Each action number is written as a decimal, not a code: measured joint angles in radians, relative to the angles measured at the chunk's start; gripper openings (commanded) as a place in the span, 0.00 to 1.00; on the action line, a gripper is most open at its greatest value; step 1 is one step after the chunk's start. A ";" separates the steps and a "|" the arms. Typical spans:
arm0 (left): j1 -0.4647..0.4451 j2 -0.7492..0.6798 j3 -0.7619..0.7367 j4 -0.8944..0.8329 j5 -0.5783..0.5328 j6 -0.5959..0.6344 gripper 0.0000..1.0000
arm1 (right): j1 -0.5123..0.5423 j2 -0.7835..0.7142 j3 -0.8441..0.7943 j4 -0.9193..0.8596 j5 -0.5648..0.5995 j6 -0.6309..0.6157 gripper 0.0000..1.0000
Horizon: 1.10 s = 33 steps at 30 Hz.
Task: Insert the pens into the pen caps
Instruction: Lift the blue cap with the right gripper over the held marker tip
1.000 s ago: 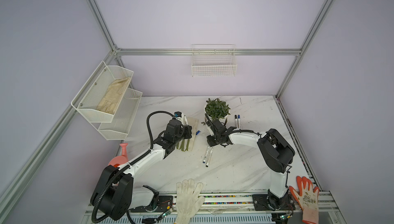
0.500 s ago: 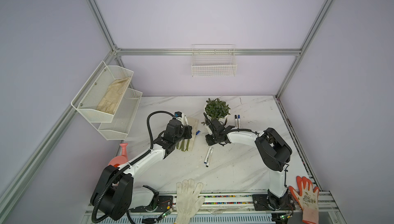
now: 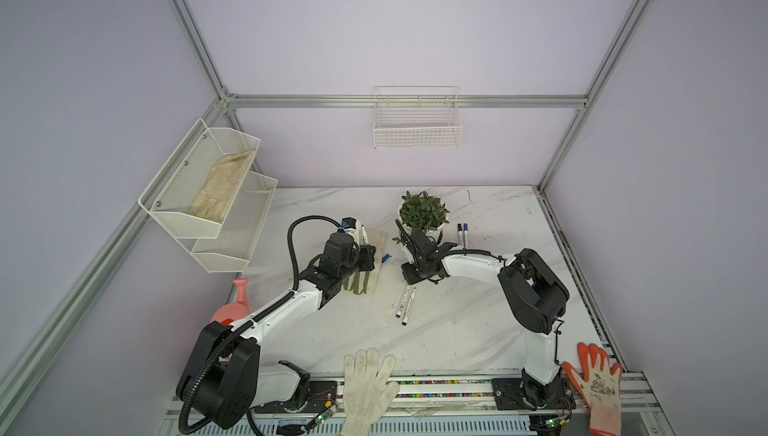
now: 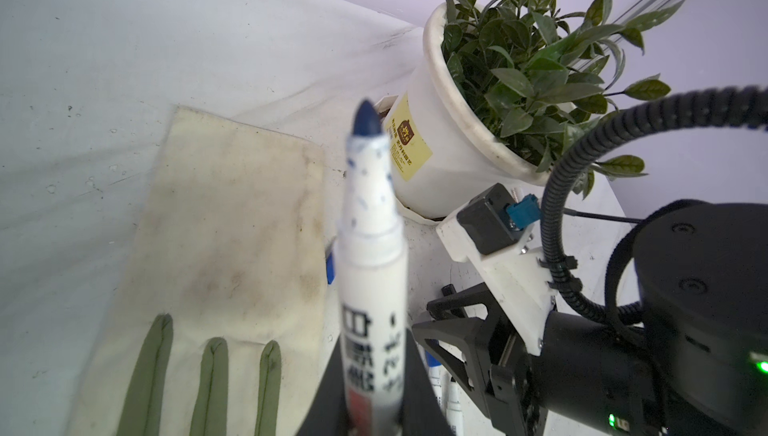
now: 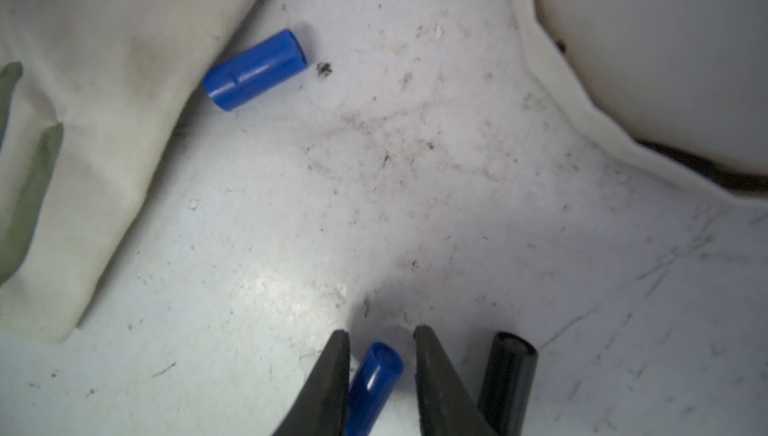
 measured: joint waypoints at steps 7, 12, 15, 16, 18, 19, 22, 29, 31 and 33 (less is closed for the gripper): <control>-0.001 0.000 0.000 0.000 0.009 0.008 0.00 | 0.011 0.007 0.024 -0.048 -0.009 0.000 0.17; -0.003 0.000 0.000 0.000 0.012 0.009 0.00 | 0.016 0.019 0.048 -0.056 -0.009 0.005 0.10; -0.008 0.000 0.000 0.000 0.017 0.011 0.00 | 0.016 0.042 0.081 -0.056 -0.006 0.005 0.07; -0.010 0.000 0.000 0.001 0.021 0.012 0.00 | 0.016 0.048 0.096 -0.055 -0.004 0.004 0.06; -0.013 0.001 0.000 0.002 0.035 0.023 0.00 | 0.016 0.053 0.122 -0.054 0.004 0.000 0.05; -0.014 0.003 0.000 0.003 0.047 0.027 0.00 | 0.016 0.052 0.137 -0.054 0.012 -0.003 0.05; -0.018 0.012 0.000 0.010 0.088 0.043 0.00 | 0.014 0.023 0.166 -0.039 0.020 -0.014 0.04; -0.080 0.049 0.000 0.034 0.201 0.116 0.00 | -0.022 -0.199 0.119 0.092 -0.043 -0.002 0.03; -0.114 0.058 0.000 0.037 0.232 0.142 0.00 | -0.057 -0.290 0.065 0.176 -0.102 0.028 0.03; -0.140 0.062 0.001 0.041 0.257 0.166 0.00 | -0.098 -0.357 0.015 0.252 -0.171 0.061 0.03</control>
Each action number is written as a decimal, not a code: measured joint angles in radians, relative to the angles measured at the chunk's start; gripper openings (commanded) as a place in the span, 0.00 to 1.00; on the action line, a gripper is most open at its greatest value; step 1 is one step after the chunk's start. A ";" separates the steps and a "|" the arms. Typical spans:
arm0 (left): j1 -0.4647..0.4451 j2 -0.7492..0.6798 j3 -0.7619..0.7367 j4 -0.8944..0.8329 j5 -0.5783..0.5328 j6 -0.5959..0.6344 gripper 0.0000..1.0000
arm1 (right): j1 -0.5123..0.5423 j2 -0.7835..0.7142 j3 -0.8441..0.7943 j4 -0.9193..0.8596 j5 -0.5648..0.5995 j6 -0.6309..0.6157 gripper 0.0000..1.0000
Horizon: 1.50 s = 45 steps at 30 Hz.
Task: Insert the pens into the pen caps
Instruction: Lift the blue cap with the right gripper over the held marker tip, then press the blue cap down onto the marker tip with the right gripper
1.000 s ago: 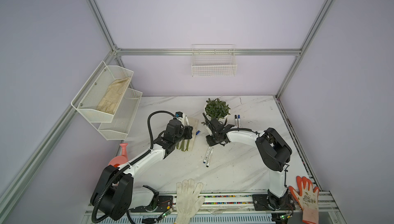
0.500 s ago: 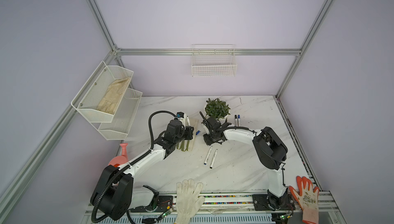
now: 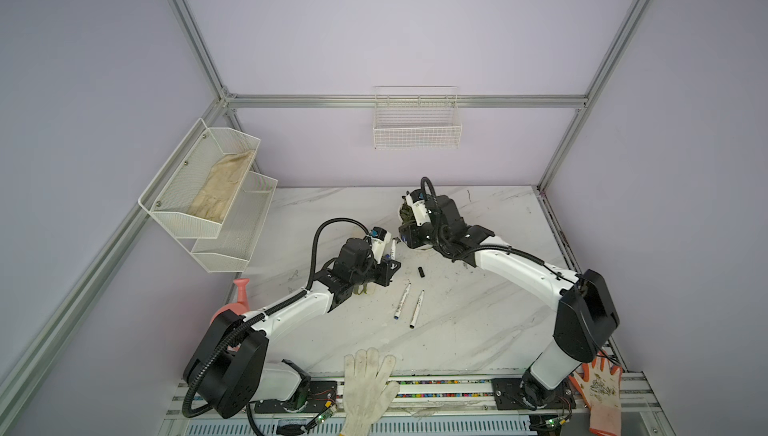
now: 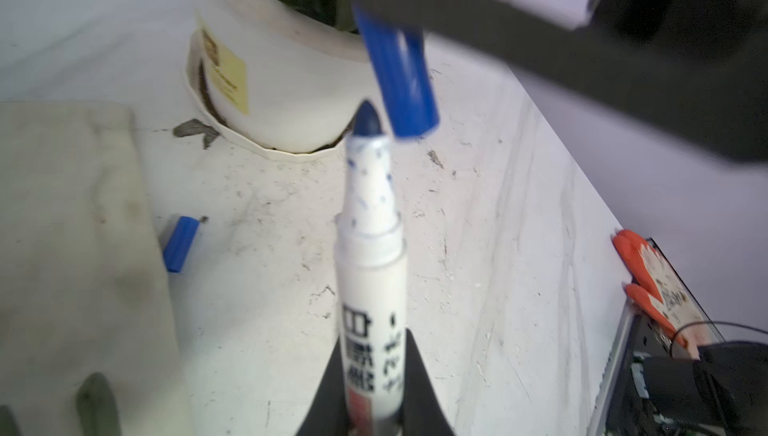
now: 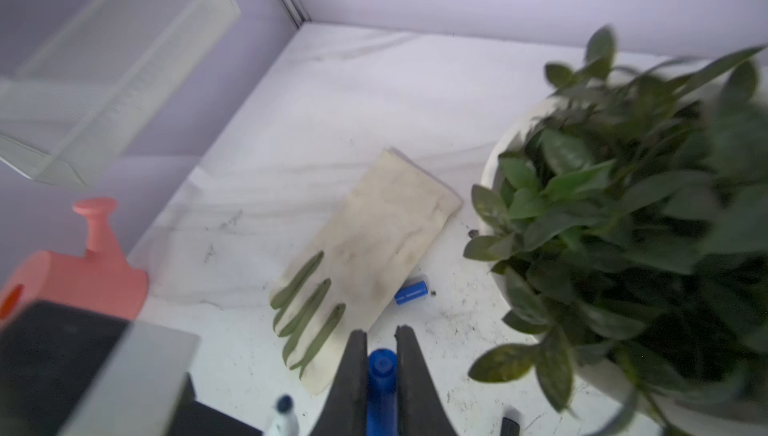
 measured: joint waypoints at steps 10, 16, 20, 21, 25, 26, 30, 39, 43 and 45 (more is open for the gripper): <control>-0.031 0.017 0.000 0.022 0.058 0.047 0.00 | -0.061 -0.049 -0.108 0.166 -0.235 0.077 0.03; -0.031 0.018 0.000 0.031 0.059 0.052 0.00 | -0.056 -0.048 -0.116 0.171 -0.308 0.083 0.03; -0.032 0.018 0.000 0.046 0.058 0.052 0.00 | -0.056 -0.048 -0.118 0.172 -0.314 0.083 0.03; -0.032 0.018 0.000 0.046 0.058 0.052 0.00 | -0.056 -0.048 -0.120 0.174 -0.314 0.083 0.03; -0.032 0.018 0.000 0.047 0.053 0.052 0.00 | -0.056 -0.048 -0.129 0.172 -0.314 0.082 0.03; -0.032 0.018 0.000 0.047 0.051 0.052 0.00 | -0.056 -0.048 -0.130 0.173 -0.314 0.082 0.03; -0.032 0.018 0.000 0.049 0.043 0.052 0.00 | -0.056 -0.049 -0.139 0.173 -0.314 0.081 0.03; -0.032 0.018 0.000 0.058 0.032 0.051 0.00 | -0.056 -0.069 -0.162 0.171 -0.328 0.080 0.03; -0.032 0.018 0.000 0.074 0.037 0.043 0.00 | -0.058 -0.081 -0.176 0.174 -0.339 0.081 0.03; -0.027 0.018 0.000 0.076 0.045 0.034 0.00 | -0.060 -0.083 -0.180 0.175 -0.347 0.081 0.03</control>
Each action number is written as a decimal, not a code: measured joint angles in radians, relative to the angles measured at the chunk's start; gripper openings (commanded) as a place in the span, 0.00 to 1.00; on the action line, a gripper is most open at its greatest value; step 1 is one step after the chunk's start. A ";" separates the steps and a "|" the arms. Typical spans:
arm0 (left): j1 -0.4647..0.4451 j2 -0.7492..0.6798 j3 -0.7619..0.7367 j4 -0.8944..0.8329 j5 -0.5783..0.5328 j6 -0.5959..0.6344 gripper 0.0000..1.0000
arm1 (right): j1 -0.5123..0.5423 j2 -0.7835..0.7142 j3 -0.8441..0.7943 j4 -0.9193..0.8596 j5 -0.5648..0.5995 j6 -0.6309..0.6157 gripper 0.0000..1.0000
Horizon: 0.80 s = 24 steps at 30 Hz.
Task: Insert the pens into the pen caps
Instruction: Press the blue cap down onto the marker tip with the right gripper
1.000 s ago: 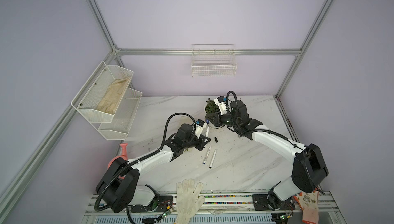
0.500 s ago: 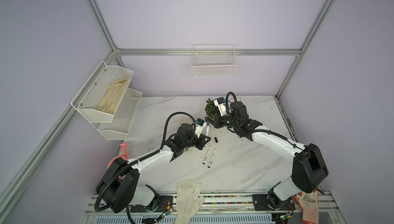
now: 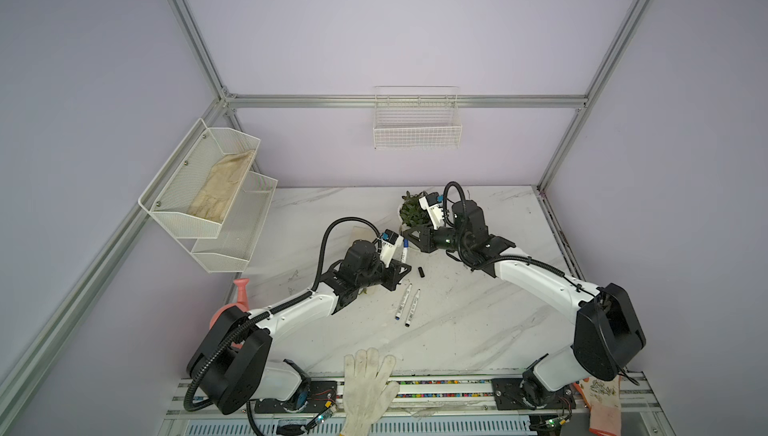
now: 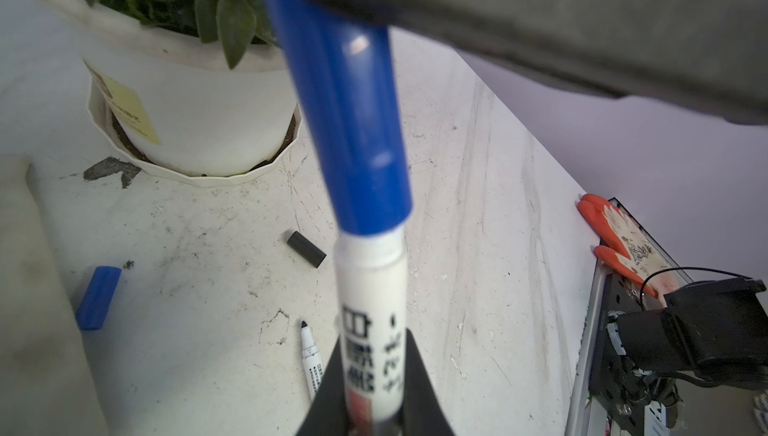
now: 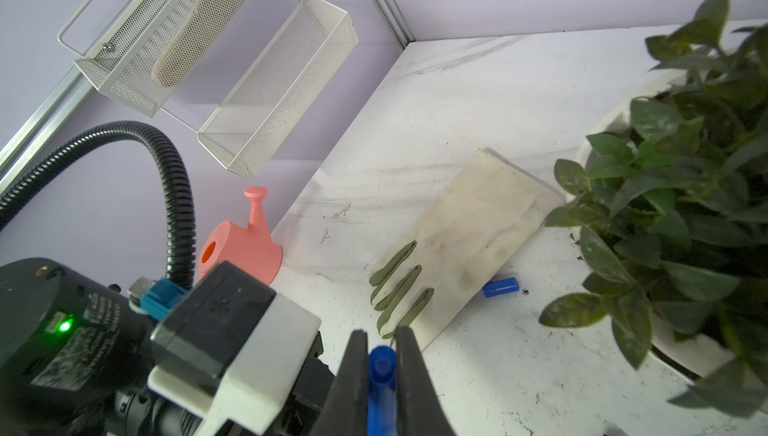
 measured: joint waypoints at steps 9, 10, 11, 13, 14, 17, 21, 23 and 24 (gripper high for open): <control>0.022 0.000 0.002 0.034 0.032 -0.011 0.00 | -0.019 0.003 0.003 0.014 -0.074 -0.015 0.04; 0.023 0.000 0.002 0.035 0.031 -0.009 0.00 | -0.022 0.006 0.005 0.013 -0.081 -0.023 0.04; 0.023 0.000 0.002 0.035 0.029 -0.007 0.00 | -0.023 0.010 0.009 0.011 -0.089 -0.028 0.04; 0.024 0.000 0.002 0.035 0.022 0.002 0.00 | -0.026 0.021 0.019 0.006 -0.101 -0.040 0.04; 0.024 0.000 0.002 0.034 0.017 0.007 0.00 | -0.026 0.024 0.023 0.004 -0.105 -0.047 0.04; 0.024 -0.001 0.002 0.034 -0.008 0.023 0.00 | -0.027 0.032 0.040 -0.019 -0.111 -0.076 0.04; 0.024 -0.014 0.002 0.035 -0.053 0.029 0.00 | -0.027 0.045 0.070 -0.059 -0.112 -0.128 0.04; 0.031 -0.020 0.002 0.039 -0.042 0.000 0.00 | -0.025 0.047 0.074 -0.060 -0.107 -0.143 0.04; 0.039 -0.020 0.002 0.044 -0.018 -0.021 0.00 | -0.023 0.046 0.074 -0.056 -0.100 -0.150 0.03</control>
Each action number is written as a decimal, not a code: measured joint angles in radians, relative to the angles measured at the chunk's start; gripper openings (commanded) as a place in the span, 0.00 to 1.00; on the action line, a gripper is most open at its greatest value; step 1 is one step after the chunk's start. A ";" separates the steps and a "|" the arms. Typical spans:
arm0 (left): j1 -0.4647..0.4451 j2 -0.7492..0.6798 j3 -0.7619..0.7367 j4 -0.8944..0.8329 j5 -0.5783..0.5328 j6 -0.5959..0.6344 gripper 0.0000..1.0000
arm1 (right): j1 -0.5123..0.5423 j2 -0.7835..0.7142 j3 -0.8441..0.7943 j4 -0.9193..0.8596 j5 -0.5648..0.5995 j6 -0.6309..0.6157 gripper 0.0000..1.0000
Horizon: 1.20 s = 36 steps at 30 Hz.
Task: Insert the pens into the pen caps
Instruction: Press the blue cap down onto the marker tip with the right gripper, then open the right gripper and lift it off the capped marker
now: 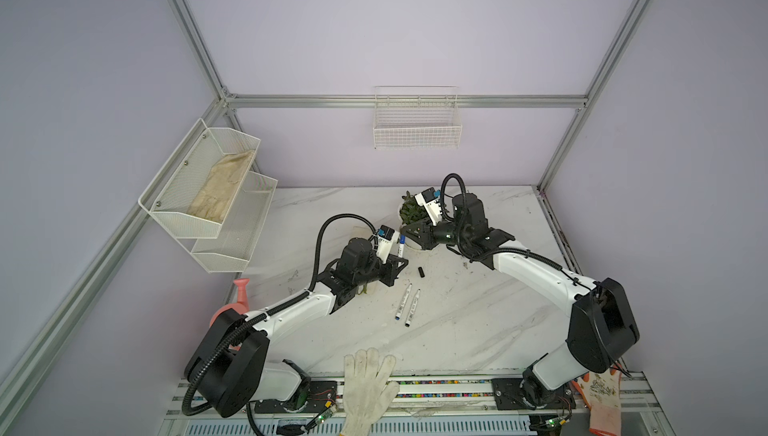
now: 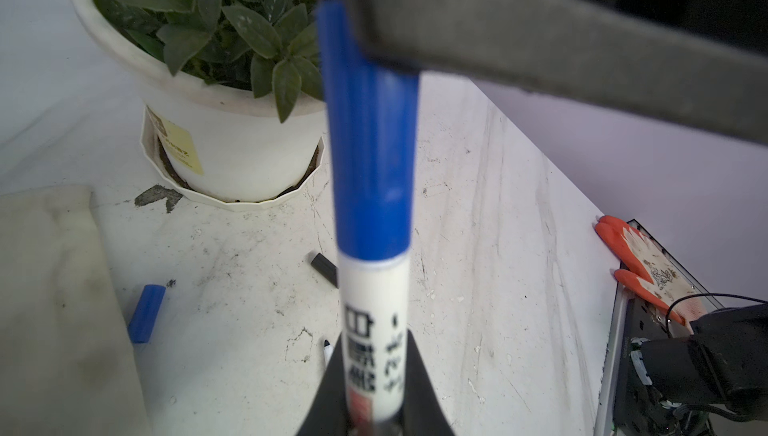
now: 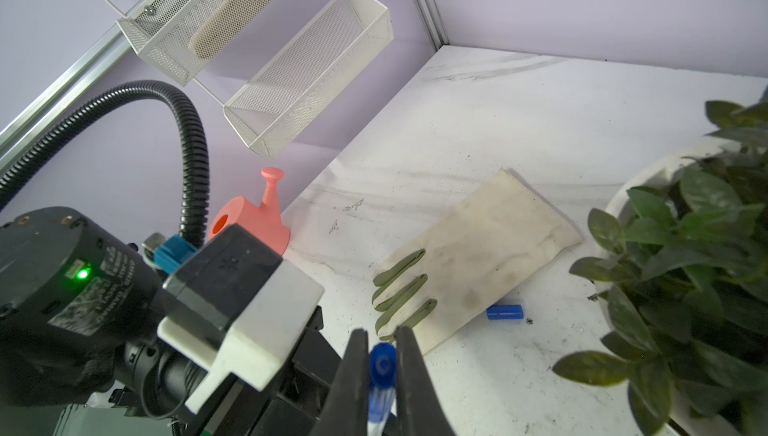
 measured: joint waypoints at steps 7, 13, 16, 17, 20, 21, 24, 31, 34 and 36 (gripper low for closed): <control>0.082 0.005 0.008 0.059 0.245 -0.130 0.00 | 0.005 -0.023 -0.004 0.029 0.042 -0.022 0.03; 0.095 0.030 0.036 0.053 0.307 -0.138 0.00 | 0.000 -0.038 -0.005 0.025 0.050 -0.038 0.03; 0.120 0.032 0.059 0.059 0.192 -0.150 0.00 | 0.011 -0.045 -0.023 -0.063 -0.004 -0.055 0.03; 0.137 0.030 0.079 0.067 0.148 -0.149 0.00 | 0.024 -0.044 -0.035 -0.099 -0.016 -0.060 0.03; 0.177 0.014 0.143 0.109 -0.003 -0.140 0.00 | 0.069 -0.027 -0.065 -0.224 -0.033 -0.085 0.03; 0.182 0.004 0.156 0.119 -0.046 -0.132 0.00 | 0.082 -0.023 -0.068 -0.257 -0.035 -0.093 0.03; 0.180 -0.024 0.178 0.126 -0.117 -0.092 0.00 | 0.090 -0.021 -0.068 -0.303 -0.033 -0.108 0.04; 0.154 -0.028 0.188 0.104 -0.121 -0.019 0.00 | 0.064 -0.035 -0.052 -0.291 0.017 -0.094 0.09; 0.103 -0.028 0.188 0.077 -0.120 0.026 0.00 | 0.026 -0.064 -0.030 -0.231 0.029 -0.045 0.28; 0.053 -0.028 0.187 0.056 -0.126 0.063 0.00 | 0.008 -0.079 -0.003 -0.183 0.031 -0.008 0.37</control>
